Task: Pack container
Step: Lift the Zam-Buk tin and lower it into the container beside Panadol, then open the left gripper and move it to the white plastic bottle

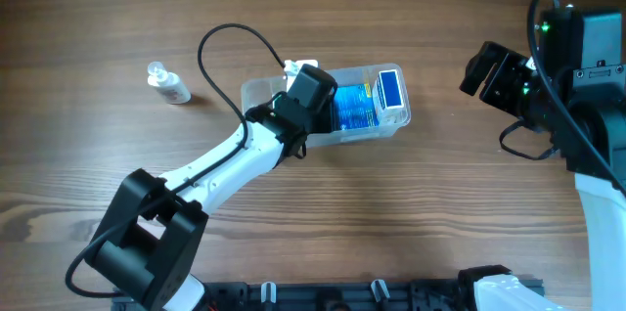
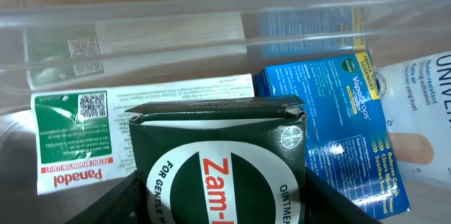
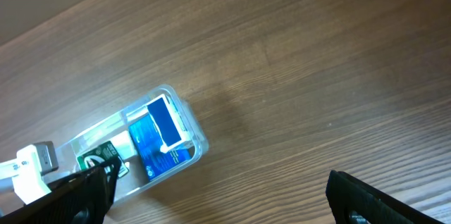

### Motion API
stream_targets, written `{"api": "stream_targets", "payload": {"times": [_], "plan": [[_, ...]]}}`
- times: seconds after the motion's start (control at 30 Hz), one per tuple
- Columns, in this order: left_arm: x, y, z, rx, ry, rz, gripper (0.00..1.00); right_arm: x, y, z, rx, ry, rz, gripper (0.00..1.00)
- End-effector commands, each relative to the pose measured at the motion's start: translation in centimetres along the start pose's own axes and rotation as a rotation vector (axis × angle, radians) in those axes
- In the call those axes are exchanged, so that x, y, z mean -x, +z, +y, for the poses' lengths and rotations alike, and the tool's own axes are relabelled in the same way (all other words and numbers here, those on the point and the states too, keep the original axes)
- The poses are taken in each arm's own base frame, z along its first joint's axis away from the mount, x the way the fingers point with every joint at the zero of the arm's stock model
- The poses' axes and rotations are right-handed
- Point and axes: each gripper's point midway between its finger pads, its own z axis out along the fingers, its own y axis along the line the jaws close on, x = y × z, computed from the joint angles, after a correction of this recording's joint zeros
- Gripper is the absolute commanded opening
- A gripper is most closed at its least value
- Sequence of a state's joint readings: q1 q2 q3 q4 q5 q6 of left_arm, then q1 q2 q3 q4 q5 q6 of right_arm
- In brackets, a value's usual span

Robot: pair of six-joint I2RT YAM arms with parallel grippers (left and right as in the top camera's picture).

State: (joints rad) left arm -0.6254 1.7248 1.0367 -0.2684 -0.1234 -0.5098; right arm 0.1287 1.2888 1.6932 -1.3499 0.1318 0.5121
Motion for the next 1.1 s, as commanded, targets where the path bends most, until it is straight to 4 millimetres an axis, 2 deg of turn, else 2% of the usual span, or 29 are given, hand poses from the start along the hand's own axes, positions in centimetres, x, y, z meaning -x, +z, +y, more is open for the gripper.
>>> {"api": "stream_targets", "payload": {"times": [0.0, 0.13, 0.3, 0.4, 0.53, 0.6, 0.67, 0.9, 1.07], "plan": [[0.0, 0.7, 0.3, 0.016, 0.099, -0.006, 0.66, 0.4, -0.2, 0.0, 0.0, 0.016, -0.01, 1.0], [-0.2, 1.2, 0.5, 0.025, 0.167, -0.004, 0.72, 0.4, -0.2, 0.0, 0.0, 0.016, -0.01, 1.0], [0.6, 1.1, 0.5, 0.036, 0.162, -0.039, 0.86, 0.4, -0.2, 0.0, 0.0, 0.016, -0.01, 1.0], [0.6, 1.1, 0.3, 0.027, 0.158, -0.036, 0.85, 0.4, -0.2, 0.0, 0.0, 0.016, -0.01, 1.0], [0.6, 1.0, 0.0, 0.012, 0.151, -0.026, 0.78, 0.4, -0.2, 0.0, 0.0, 0.016, -0.01, 1.0], [0.5, 0.9, -0.5, -0.013, 0.151, -0.014, 0.71, 0.4, -0.2, 0.0, 0.0, 0.016, -0.01, 1.0], [-0.2, 0.9, -1.1, -0.05, 0.148, 0.017, 0.6, 0.4, -0.2, 0.0, 0.0, 0.016, -0.01, 1.0], [-1.5, 0.8, -1.3, -0.06, 0.12, 0.07, 0.41, 0.4, -0.2, 0.0, 0.0, 0.016, -0.01, 1.0], [-2.6, 0.8, -1.0, -0.044, 0.131, 0.109, 0.36, 0.4, -0.2, 0.0, 0.0, 0.016, -0.01, 1.0]]}}
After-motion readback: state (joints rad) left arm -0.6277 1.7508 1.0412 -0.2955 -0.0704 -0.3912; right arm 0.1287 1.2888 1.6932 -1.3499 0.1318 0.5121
